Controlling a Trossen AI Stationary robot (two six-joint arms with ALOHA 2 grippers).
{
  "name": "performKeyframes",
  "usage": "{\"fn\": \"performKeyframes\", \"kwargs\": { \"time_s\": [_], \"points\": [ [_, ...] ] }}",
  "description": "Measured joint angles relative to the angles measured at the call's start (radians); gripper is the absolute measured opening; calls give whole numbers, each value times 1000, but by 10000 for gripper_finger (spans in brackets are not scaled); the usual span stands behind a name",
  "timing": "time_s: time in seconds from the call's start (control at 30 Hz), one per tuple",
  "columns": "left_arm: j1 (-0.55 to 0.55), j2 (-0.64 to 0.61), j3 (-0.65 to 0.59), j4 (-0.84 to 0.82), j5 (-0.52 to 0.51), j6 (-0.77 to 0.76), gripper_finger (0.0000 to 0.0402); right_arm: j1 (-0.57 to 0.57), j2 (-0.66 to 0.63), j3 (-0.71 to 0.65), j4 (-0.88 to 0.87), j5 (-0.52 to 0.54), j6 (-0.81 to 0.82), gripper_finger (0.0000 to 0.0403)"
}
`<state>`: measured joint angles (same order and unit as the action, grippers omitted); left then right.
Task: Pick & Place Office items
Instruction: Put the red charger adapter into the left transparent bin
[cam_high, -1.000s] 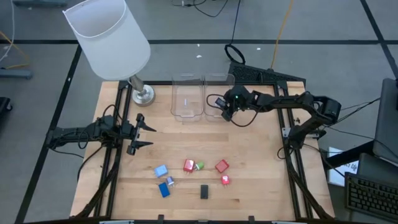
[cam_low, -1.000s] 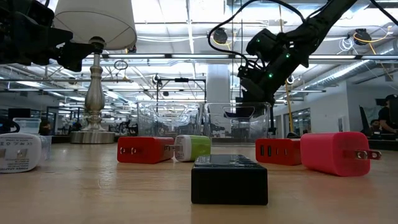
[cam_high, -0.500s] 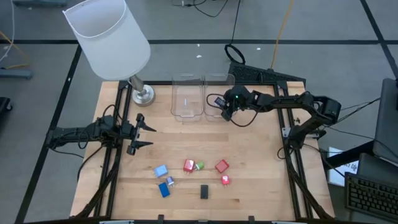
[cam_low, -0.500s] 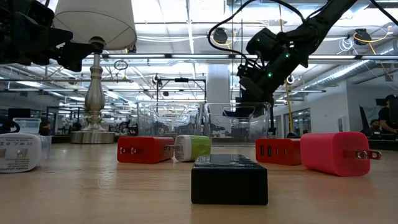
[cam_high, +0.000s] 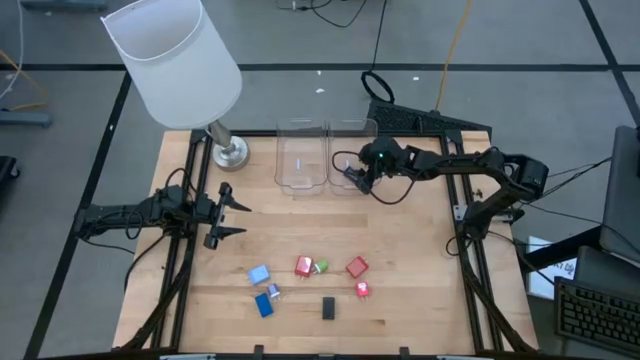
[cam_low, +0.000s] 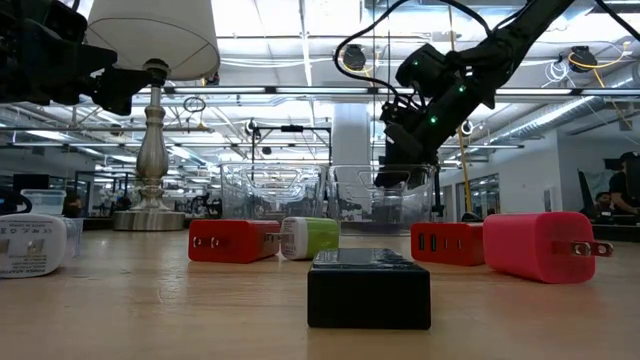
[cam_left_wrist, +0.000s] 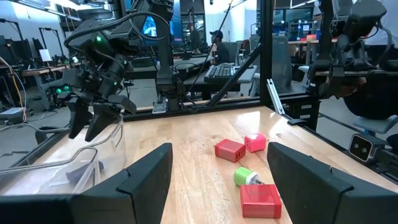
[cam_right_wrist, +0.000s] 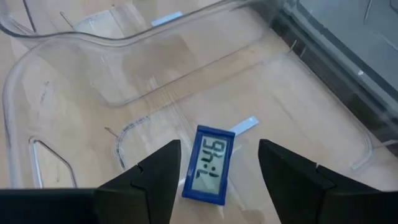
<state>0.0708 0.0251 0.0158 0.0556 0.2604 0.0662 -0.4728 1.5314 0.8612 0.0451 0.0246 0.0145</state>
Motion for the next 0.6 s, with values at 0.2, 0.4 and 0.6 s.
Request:
{"fn": "performKeyframes", "kwargs": {
  "time_s": [0.2, 0.4, 0.6],
  "points": [
    [0, 0, 0, 0, 0, 0, 267, 3, -33, 0, 14, 2, -22, 208],
    [0, 0, 0, 0, 0, 0, 267, 55, -148, 0, 19, 5, -6, 202],
    [0, 0, 0, 0, 0, 0, 267, 185, -251, -1, -1, -2, -1, 196]
  ]
}}
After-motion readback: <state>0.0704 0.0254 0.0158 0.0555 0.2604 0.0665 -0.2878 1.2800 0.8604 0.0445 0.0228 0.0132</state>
